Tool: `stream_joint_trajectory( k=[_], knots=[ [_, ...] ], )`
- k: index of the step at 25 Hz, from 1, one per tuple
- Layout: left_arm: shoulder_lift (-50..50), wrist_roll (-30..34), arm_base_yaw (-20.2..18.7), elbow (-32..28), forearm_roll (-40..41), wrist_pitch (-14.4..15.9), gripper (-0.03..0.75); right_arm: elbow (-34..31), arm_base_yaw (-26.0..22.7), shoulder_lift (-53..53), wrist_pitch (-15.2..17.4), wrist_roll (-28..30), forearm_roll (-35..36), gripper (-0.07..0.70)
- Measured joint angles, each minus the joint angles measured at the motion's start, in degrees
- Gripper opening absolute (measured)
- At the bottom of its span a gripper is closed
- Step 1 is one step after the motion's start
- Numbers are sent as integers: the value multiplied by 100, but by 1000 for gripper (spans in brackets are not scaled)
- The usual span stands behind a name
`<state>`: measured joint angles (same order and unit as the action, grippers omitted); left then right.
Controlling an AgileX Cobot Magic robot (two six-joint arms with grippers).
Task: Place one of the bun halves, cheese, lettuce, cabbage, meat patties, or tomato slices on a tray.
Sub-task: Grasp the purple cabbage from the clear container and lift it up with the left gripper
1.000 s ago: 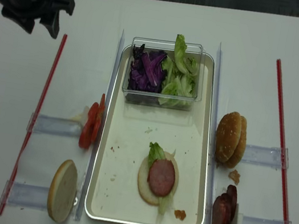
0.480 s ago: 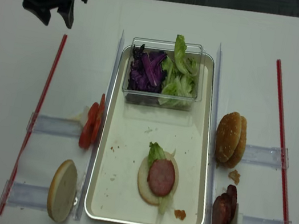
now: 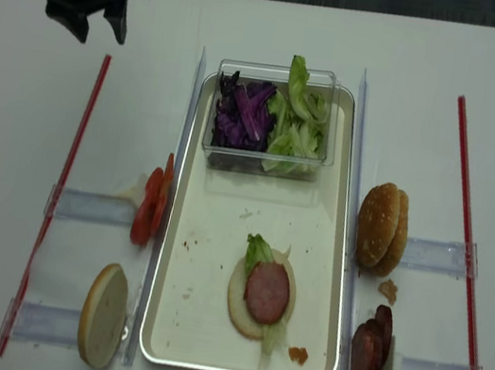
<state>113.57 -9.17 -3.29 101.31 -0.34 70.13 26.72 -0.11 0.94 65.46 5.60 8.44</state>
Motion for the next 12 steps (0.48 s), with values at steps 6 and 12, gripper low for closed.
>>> stream_joint_trajectory(
  k=[6,12],
  knots=[
    [0,-9,-14,0,-430,0,393,0,0,0,0,0,0,438],
    [0,-9,-315,0,-484,-14,393,0,0,0,0,0,0,438]
  ],
)
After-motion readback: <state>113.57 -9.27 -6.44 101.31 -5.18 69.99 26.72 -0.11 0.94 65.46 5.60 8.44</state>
